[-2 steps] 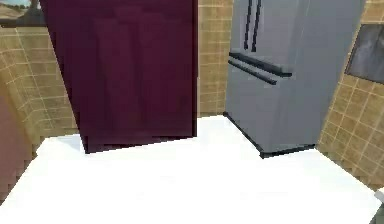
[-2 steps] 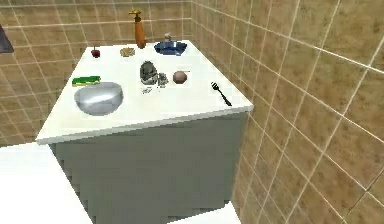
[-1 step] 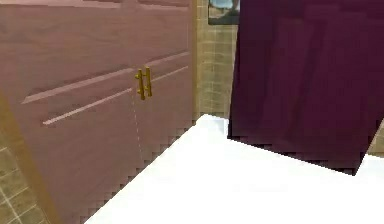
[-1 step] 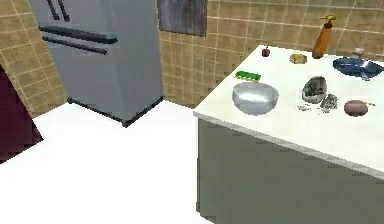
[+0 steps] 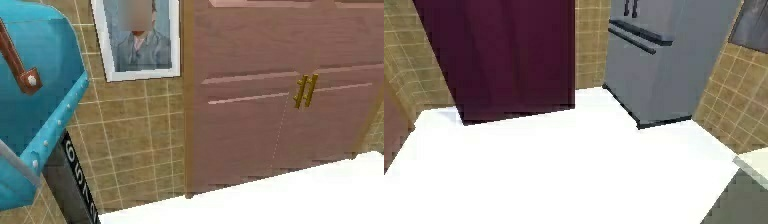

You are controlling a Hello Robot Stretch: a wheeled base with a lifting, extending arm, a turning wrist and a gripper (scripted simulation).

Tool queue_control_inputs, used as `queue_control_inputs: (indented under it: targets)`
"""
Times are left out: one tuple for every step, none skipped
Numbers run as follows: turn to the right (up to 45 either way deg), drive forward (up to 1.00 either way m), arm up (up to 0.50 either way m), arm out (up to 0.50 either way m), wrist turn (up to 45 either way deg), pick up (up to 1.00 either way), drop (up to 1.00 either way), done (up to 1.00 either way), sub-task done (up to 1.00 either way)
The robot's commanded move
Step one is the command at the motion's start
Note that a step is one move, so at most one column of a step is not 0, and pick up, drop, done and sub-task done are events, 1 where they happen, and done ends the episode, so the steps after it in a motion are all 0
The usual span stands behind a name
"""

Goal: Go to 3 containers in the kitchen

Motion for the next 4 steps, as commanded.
queue_control_inputs:
  targets:
    - [-42.0,0.00,0.00,0.00,0.0,0.00,0.00,0.00,0.00]
    - [0.0,0.00,0.00,0.00,0.0,0.00,0.00,0.00,1.00]
    - [45.0,0.00,0.00,0.00,0.0,0.00,0.00,0.00,0.00]
    - [45.0,0.00,0.00,0.00,0.0,0.00,0.00,0.00,0.00]
